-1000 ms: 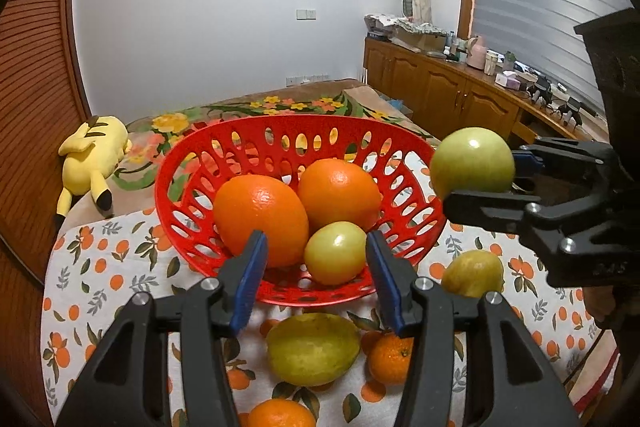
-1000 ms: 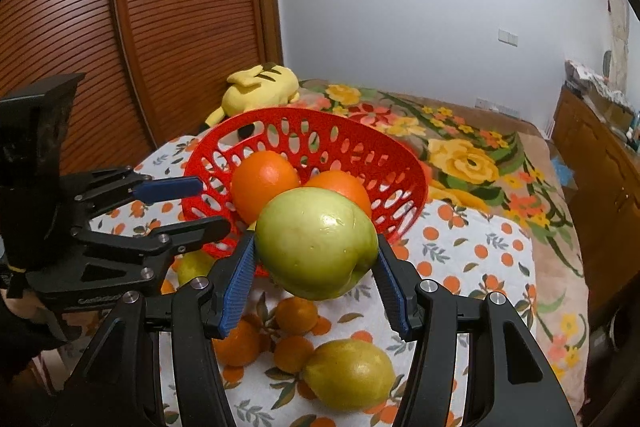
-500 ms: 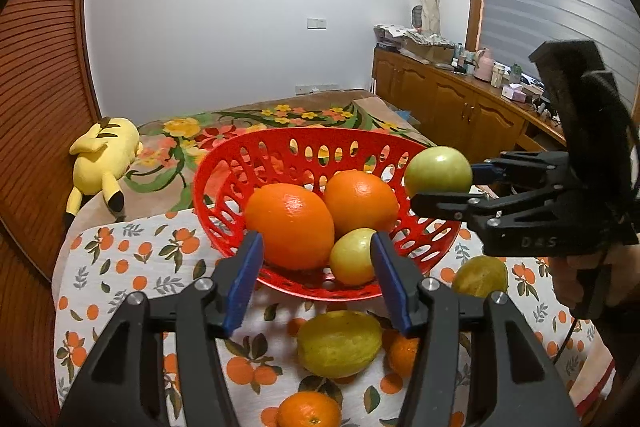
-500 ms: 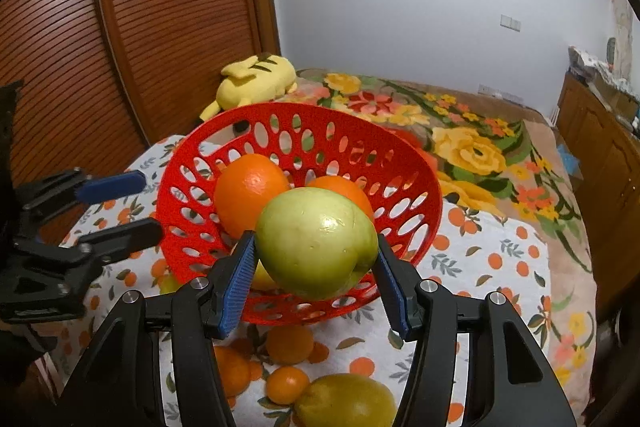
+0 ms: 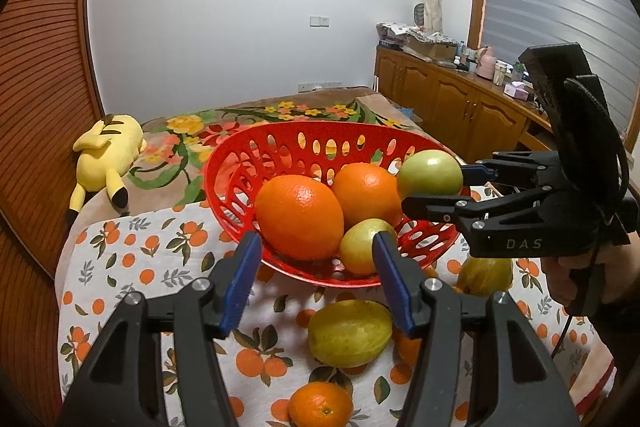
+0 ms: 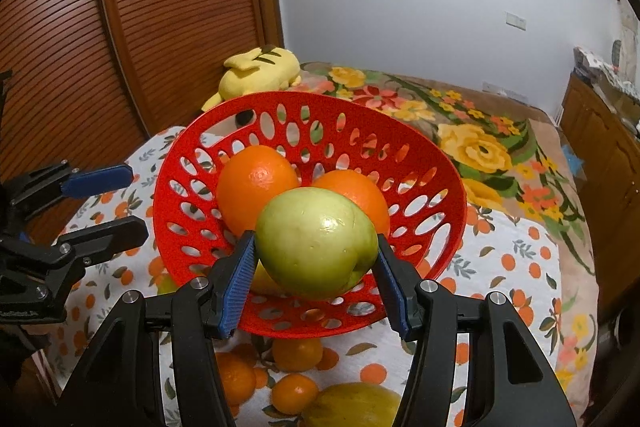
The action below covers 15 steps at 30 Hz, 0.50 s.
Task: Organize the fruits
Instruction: 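Lower both pears into the red basket and open both grippers, then withdraw both grippers and move the right gripper toward the yellow pomelo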
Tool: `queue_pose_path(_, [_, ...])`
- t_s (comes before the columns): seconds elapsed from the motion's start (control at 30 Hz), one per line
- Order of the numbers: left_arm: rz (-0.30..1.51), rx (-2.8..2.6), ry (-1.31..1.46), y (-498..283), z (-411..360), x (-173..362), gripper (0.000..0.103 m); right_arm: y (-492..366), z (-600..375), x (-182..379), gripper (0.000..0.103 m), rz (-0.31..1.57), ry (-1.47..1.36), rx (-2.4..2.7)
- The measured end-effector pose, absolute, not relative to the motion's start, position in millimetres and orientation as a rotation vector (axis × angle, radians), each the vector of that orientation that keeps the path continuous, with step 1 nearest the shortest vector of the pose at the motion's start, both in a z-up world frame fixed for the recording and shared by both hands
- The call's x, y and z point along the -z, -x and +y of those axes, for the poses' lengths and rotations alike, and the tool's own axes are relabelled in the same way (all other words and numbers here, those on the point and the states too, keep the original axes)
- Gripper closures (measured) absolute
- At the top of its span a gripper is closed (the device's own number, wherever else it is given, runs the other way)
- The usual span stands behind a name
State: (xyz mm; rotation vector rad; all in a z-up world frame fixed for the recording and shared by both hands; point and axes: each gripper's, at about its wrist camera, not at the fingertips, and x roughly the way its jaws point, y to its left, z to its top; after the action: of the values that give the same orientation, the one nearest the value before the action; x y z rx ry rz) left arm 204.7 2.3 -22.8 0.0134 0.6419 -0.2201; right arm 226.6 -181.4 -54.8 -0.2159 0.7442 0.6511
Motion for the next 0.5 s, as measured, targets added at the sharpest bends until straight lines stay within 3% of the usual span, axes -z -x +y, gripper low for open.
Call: queue_pose_path(0.5, [0.661, 0.229, 0.007, -179, 19, 39, 0.041, -186, -213, 37, 0.034, 0.654, 0.164, -0.657])
